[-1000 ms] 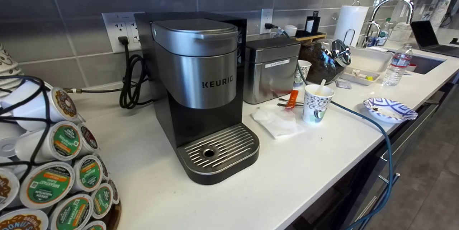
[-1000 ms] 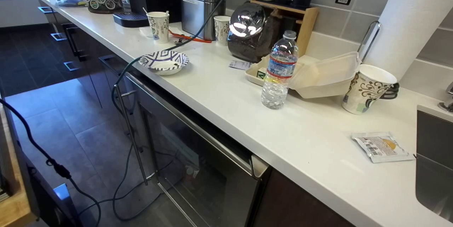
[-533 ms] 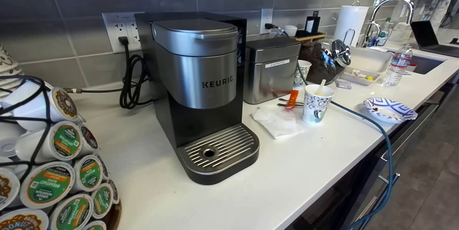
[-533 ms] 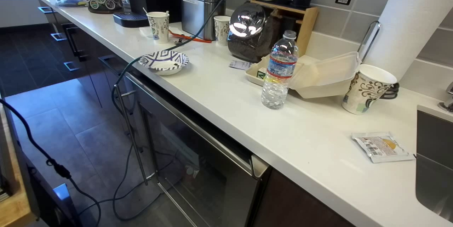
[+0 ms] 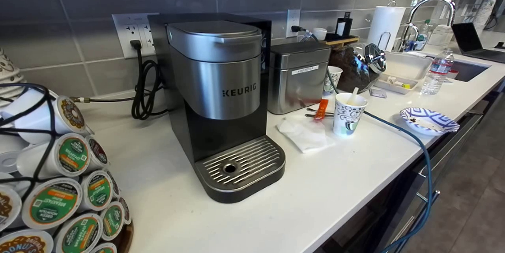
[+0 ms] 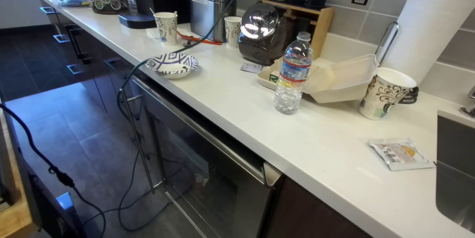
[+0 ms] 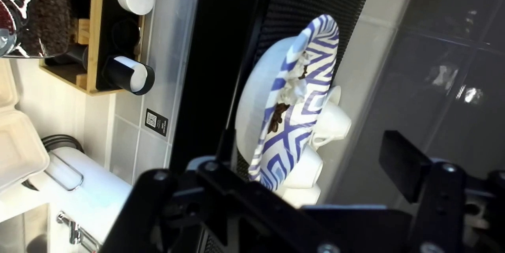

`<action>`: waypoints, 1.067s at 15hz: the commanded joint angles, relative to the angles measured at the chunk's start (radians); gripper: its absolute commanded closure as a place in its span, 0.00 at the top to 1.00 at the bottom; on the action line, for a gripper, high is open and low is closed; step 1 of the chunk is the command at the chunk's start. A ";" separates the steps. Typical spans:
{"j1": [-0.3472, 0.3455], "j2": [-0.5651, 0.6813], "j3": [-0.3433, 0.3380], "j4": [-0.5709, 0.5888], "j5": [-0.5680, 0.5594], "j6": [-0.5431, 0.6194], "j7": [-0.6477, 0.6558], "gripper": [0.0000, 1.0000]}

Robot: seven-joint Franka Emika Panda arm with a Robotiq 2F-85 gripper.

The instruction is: Remove the plate from the top cabinet

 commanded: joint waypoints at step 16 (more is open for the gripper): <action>0.005 0.011 -0.017 -0.012 -0.059 0.016 0.005 0.00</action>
